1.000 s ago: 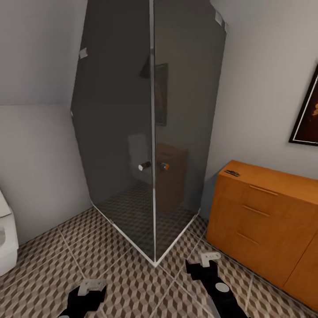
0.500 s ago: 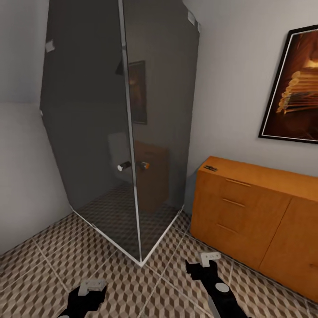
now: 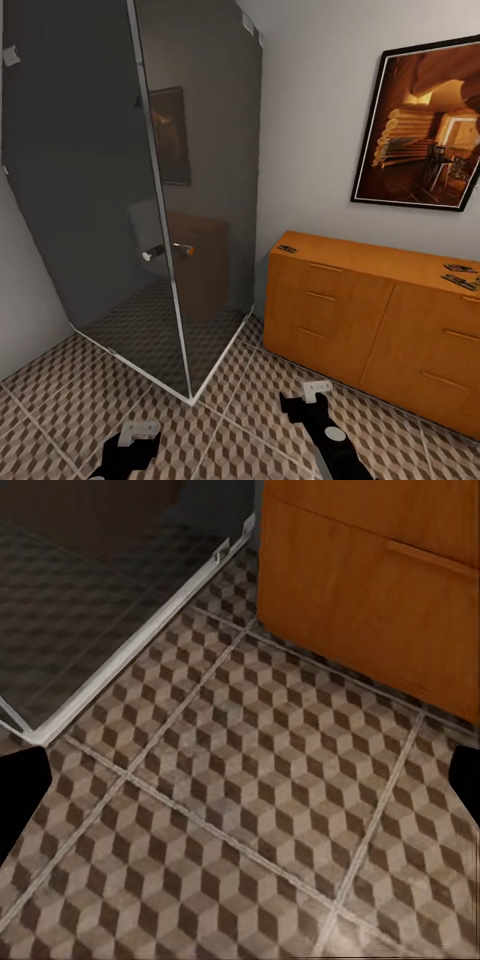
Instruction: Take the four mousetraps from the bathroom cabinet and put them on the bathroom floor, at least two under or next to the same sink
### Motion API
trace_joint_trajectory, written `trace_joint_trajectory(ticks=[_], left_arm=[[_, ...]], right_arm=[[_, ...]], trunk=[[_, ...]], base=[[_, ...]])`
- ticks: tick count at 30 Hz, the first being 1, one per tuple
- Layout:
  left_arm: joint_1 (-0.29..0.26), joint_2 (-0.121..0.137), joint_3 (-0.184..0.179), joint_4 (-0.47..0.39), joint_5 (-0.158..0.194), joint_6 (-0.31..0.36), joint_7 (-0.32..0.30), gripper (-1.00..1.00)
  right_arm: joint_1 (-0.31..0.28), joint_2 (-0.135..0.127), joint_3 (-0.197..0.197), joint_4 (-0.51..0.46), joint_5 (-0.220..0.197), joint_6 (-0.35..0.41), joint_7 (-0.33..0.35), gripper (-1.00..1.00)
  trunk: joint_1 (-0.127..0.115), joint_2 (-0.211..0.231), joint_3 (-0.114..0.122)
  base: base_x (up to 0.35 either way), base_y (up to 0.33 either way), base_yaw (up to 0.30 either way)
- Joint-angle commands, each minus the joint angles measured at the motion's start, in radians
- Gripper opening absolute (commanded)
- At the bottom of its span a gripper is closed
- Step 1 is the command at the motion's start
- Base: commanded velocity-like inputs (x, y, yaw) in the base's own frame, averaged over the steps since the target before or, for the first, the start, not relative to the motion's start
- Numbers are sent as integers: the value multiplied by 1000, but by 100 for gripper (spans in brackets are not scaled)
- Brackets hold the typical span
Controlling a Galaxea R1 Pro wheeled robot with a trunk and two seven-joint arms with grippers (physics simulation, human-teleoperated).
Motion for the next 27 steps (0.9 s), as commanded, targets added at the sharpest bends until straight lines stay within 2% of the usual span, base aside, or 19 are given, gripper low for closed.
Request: trace_joint_trajectory(ticks=[1,27], left_arm=[[0,1,-1,-2,0,5,4,100],[0,-1,-2,1,0,5,4,100]], right_arm=[[-1,0,3,-1,1,6,-6,100],[-1,0,3,0,2,5,-7,100]], trunk=[[0,-1,-2],[0,-1,-17]], base=[[0,0,-278],[0,0,-278]])
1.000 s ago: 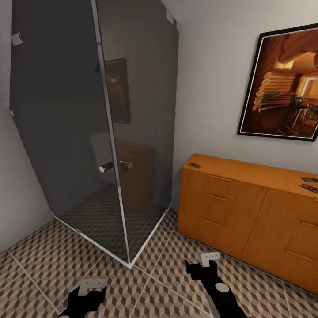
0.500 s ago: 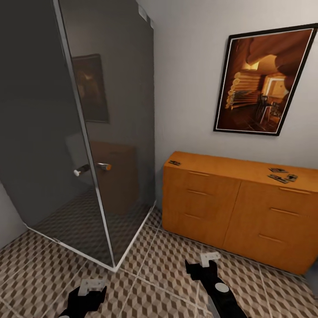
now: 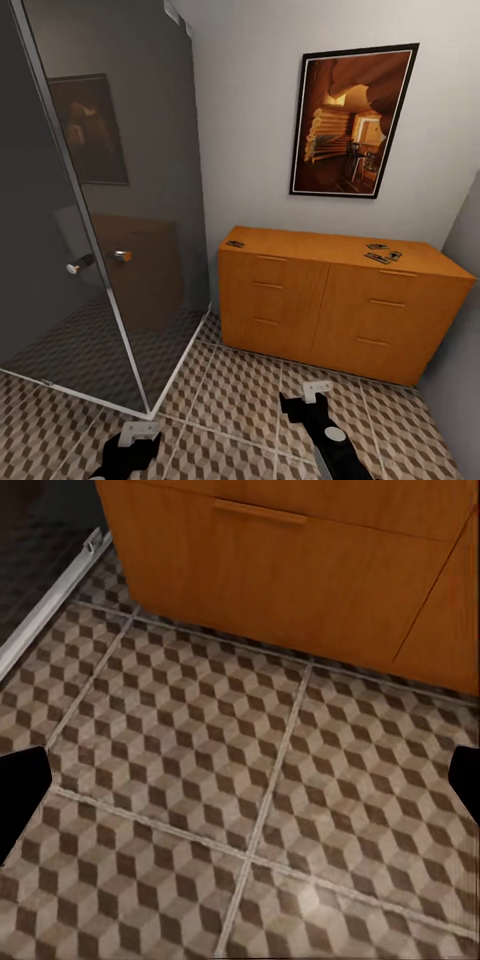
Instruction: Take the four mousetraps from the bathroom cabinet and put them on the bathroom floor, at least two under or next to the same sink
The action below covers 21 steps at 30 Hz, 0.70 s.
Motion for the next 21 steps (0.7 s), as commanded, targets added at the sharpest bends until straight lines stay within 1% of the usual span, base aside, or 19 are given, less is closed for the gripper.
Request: trace_joint_trajectory(ticks=[1,7,21], left_arm=[[0,0,-1,-1,0,5,4,100],[0,-1,-20,3,0,5,4,100],[0,-1,-25,6,0,5,4,100]], right_arm=[[-1,0,3,-1,1,6,-6,100],[-1,-1,2,-1,1,5,-7,100],[-1,-1,2,-1,1,5,-7,100]], trunk=[[0,-1,-2],[0,-1,-4],[0,-1,-10]], base=[[0,0,-278],[0,0,-278],[0,0,-278]])
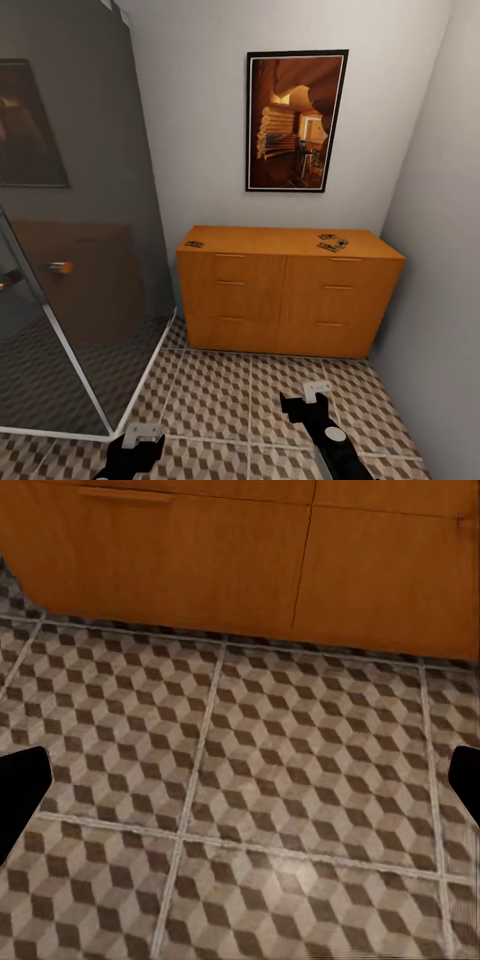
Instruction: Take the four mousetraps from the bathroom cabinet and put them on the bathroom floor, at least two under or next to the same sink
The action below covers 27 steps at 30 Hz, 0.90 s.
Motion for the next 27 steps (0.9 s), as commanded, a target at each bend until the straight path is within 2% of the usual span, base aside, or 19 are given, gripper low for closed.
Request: trace_joint_trajectory(ticks=[1,9,27], left_arm=[[0,1,-2,-2,0,5,4,100],[0,1,-3,-1,0,5,4,100],[0,1,-3,-1,0,5,4,100]], right_arm=[[-1,0,3,-1,1,6,-6,100],[-1,0,2,-1,1,6,-6,100],[-1,0,3,-1,1,6,-7,100]], trunk=[[0,-1,-1],[0,-1,-2],[0,-1,-3]], base=[[0,0,-278],[0,0,-200],[0,0,-15]])
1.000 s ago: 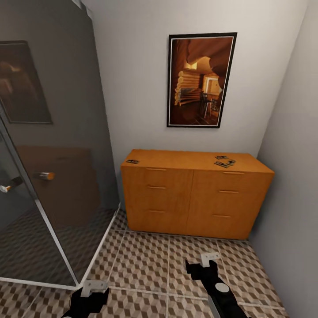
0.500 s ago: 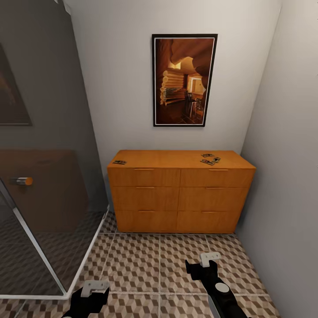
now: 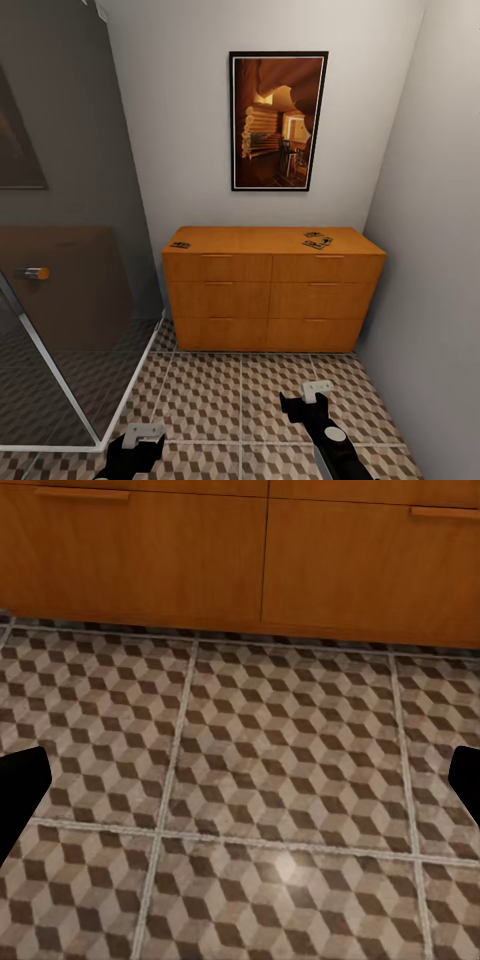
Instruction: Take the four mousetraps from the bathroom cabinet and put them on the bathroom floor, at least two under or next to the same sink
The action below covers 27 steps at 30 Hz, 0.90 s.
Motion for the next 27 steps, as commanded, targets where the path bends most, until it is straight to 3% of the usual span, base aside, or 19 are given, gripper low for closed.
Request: trace_joint_trajectory(ticks=[1,14,27], left_arm=[[0,1,-3,-2,0,5,4,100],[0,1,-3,-1,0,7,5,100],[-1,1,-3,0,0,7,5,100]], right_arm=[[0,0,2,-2,1,6,-6,100],[0,-4,2,2,2,3,-4,100],[0,-4,2,8,3,3,-4,100]], trunk=[[0,-1,-1],[0,-1,-1],[0,-1,-1]], base=[[0,0,0],[15,-23,0],[250,-114,0]])
